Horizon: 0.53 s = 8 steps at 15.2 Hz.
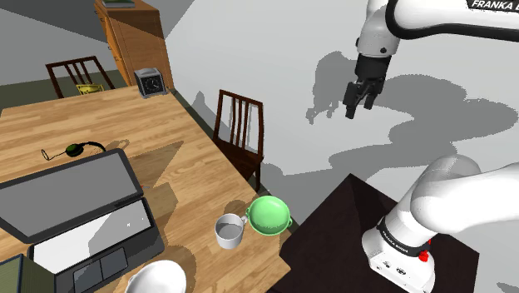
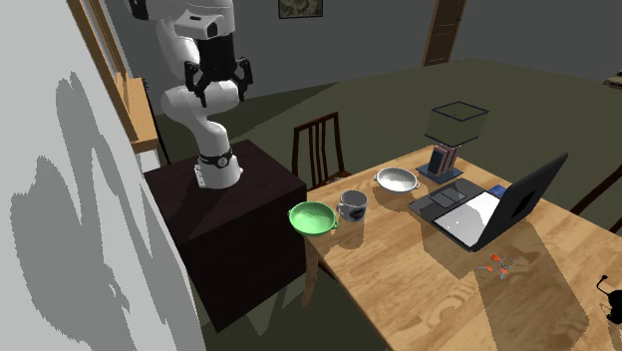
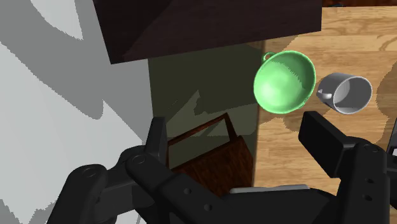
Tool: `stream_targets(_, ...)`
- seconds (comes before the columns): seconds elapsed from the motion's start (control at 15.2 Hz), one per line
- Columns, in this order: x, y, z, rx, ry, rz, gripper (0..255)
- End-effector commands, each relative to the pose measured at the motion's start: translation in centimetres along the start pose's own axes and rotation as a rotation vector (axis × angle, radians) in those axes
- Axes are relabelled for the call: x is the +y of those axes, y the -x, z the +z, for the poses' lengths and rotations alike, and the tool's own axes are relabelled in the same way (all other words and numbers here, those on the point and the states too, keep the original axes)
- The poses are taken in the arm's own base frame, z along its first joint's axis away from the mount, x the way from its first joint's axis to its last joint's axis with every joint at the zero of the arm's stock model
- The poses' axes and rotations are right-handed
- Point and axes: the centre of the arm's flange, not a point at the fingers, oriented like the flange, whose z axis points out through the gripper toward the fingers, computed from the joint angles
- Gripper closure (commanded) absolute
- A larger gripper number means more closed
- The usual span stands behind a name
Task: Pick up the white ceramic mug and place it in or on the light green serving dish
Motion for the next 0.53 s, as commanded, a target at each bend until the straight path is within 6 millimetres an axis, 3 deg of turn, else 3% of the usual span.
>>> stream_targets(0.0, 0.0, 0.0, 0.0, 0.000, 0.000, 0.000, 0)
stream_targets(0.46, -7.0, -1.4, 5.8, 0.027, 0.003, 0.002, 0)
